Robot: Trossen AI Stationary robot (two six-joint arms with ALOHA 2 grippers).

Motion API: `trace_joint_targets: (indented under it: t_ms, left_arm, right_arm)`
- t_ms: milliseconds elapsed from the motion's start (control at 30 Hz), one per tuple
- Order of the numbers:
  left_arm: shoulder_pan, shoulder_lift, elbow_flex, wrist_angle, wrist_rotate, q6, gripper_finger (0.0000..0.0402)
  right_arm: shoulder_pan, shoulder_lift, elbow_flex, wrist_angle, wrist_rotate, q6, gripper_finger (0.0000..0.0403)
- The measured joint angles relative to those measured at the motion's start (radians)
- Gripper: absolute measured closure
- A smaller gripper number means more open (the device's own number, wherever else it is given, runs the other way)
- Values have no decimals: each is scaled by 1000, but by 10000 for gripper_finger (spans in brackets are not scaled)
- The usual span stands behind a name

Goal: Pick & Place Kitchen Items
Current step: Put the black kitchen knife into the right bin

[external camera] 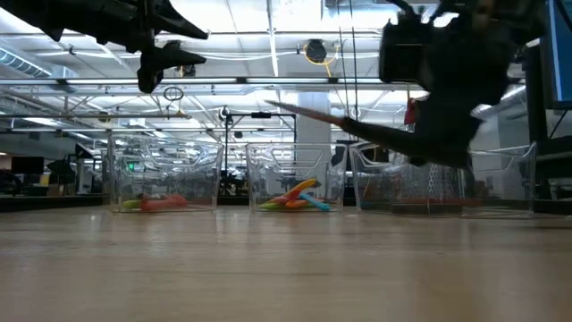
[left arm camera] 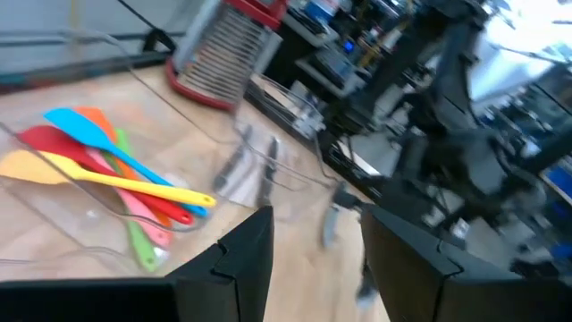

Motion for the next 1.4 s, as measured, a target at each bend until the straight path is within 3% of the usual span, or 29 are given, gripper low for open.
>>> trace_joint_targets:
  t_ms: [567,733,1167,1400]
  left_arm:
    - [-6,0,0,5,174,37,226]
    - [-20,21,0,116,177,54,226]
    - [-67,307,0,573,175,25,145]
    - [-114,452,36,723,176,-22,128]
  right_arm:
    - [-170,-1,0,687,-50,3,319]
    - [-208,0,0,834,-48,3,319]
    - [-257,-1,1,904,-40,-27,319]
    - [-257,-1,1,904,-43,-31,319]
